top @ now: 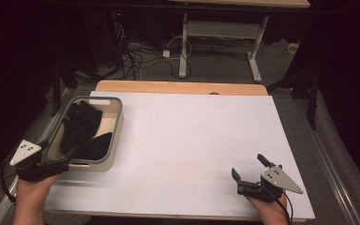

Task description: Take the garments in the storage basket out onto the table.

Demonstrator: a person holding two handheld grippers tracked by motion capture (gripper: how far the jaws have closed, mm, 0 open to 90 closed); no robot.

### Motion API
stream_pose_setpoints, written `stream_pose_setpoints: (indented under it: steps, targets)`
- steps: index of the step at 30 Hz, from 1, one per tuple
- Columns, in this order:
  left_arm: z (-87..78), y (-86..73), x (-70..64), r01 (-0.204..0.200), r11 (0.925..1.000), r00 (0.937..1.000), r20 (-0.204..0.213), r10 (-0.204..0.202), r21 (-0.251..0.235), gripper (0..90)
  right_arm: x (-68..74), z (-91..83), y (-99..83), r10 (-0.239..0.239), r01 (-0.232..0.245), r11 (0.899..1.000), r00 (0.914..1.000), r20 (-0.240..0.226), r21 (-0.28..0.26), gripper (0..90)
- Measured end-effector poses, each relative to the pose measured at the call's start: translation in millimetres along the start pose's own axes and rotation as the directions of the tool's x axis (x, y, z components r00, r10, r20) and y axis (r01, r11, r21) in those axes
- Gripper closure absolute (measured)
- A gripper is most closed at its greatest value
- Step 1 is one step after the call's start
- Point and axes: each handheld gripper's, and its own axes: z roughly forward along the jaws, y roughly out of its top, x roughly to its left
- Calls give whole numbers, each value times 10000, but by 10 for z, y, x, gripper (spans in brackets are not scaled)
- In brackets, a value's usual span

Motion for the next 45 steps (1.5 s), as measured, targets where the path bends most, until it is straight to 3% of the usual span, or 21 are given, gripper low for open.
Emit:
stream_pose_setpoints:
  steps: [5,10,13,19,26,28,31,37,45]
  targets:
    - [10,-3,40,55,10000,10000,78,-55,3,0,14,75,94,-334,344,9984,9992,-222,450,2]
    - [-4,32,33,427,9987,9983,401,-416,-268,0,52,29,66,-343,351,9991,9989,-328,225,2]
    - [-22,87,-25,360,9981,9978,569,-331,-509,0,93,-20,27,-431,438,9990,9974,-573,107,2]
    - [61,151,-136,264,9986,9981,576,-237,-468,0,49,-76,9,-380,376,9993,9972,-650,-62,2]
    - [178,368,-230,-69,9984,9985,531,99,-570,0,20,-93,19,-367,353,9991,9968,-704,-216,2]
    - [227,479,-183,195,9980,9985,526,-164,-600,0,18,-97,23,-351,338,9992,9973,-648,-208,2]
    - [255,546,-150,220,9984,9988,451,-196,-529,0,15,-114,29,-280,262,9992,9977,-620,-287,2]
    - [373,678,-114,-252,9991,9993,272,261,-335,0,-10,-123,27,-172,153,9993,9982,-566,-328,2]
    - [553,831,9,-16,9997,9999,103,13,243,0,-15,-134,19,-92,73,9994,9984,-563,-339,2]
